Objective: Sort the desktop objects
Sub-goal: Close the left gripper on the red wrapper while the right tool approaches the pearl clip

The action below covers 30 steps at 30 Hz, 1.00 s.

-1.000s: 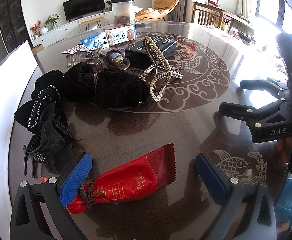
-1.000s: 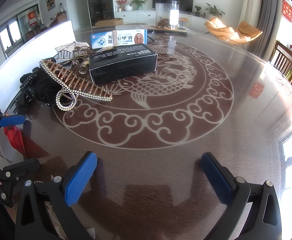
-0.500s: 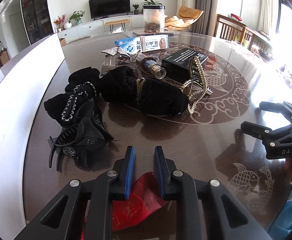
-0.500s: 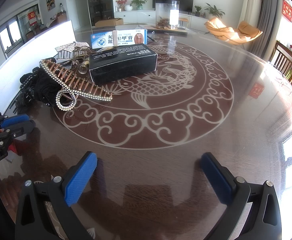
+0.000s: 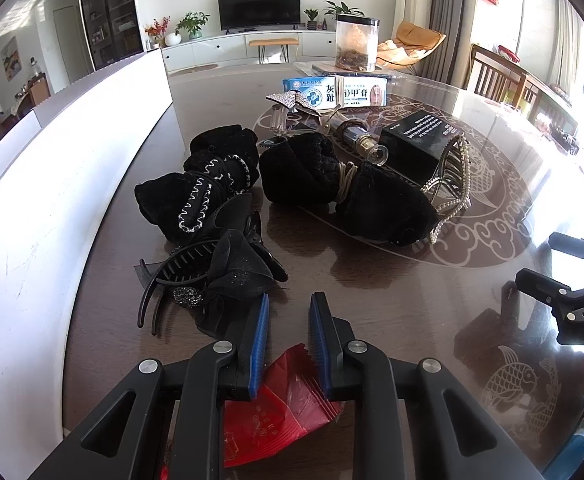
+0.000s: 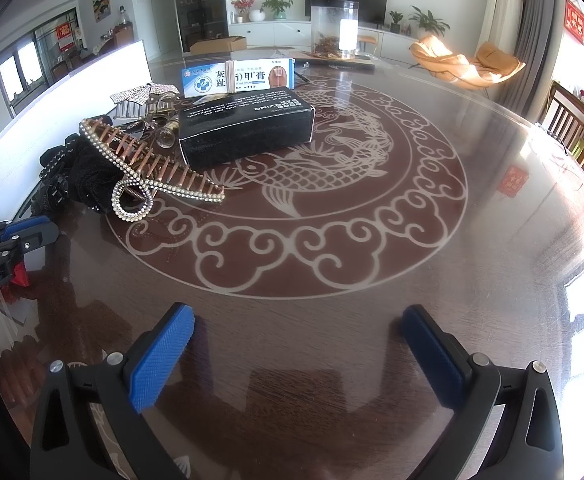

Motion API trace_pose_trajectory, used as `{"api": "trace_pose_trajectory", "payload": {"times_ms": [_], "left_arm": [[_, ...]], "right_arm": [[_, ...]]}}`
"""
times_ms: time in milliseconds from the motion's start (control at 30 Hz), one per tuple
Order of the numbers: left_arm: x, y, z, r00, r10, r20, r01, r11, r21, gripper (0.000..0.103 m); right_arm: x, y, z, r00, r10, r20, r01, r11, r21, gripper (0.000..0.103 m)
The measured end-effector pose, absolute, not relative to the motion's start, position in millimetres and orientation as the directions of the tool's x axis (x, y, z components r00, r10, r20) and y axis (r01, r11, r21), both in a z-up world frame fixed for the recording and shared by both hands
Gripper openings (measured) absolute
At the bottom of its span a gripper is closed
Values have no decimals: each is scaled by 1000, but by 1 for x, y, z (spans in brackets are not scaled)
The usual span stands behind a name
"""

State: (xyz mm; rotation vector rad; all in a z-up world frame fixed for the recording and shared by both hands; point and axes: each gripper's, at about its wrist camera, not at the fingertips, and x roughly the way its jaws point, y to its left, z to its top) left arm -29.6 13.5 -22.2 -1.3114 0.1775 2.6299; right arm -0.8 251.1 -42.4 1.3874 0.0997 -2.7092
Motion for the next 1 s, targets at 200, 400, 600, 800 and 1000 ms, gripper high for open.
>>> {"api": "trace_pose_trajectory", "payload": {"times_ms": [200,400,600,800,1000], "left_arm": [[-34,4,-26,-569,107,-815,-181,-983,-3,79],[-33,8,-28,-569,109,-815,-197,-980,6,86],[-34,9,-28,-570,113,-814,-200,-980,4,88],[-33,8,-28,-572,112,-813,-198,-980,4,89],[-33,6,-29,-562,103,-820,-187,-982,4,99]], "right_arm": [[-1,251,-42,-581,-56,-812,115,-993,-15,103],[-4,246,-41,-560,-91,-823,176,-984,-11,103],[-19,184,-39,-502,-206,-840,497,-863,-85,103],[-54,147,-38,-550,-215,-807,569,-804,-173,103],[-87,152,-44,-457,-309,-834,569,-822,-7,103]]}}
